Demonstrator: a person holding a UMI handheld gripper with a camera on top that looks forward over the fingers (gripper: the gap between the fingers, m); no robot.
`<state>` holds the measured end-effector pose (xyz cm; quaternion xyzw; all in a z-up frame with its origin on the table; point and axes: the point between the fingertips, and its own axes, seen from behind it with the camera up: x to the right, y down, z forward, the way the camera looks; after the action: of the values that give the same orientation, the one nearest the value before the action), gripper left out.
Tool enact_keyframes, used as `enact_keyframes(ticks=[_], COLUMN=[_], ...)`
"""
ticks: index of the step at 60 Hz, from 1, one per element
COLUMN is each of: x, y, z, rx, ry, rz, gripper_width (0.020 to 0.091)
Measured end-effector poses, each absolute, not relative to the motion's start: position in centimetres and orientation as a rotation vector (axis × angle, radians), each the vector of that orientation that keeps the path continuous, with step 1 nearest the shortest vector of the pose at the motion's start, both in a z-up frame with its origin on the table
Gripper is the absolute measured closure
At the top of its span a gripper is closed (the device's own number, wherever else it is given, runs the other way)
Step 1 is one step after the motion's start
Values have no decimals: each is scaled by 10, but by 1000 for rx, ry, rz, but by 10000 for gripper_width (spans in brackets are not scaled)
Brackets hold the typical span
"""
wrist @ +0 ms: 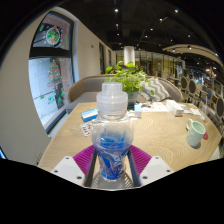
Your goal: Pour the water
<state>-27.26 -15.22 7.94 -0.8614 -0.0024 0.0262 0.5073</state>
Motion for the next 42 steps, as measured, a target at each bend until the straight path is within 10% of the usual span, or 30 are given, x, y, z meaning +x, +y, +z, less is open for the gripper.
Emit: enact_keyframes(ticks=[17, 42], x=[-267, -221], y=[-148, -129], z=[88, 199], rx=[-2037, -1940], ry=[-27, 180], rz=[30, 423], gripper_width=[831, 833])
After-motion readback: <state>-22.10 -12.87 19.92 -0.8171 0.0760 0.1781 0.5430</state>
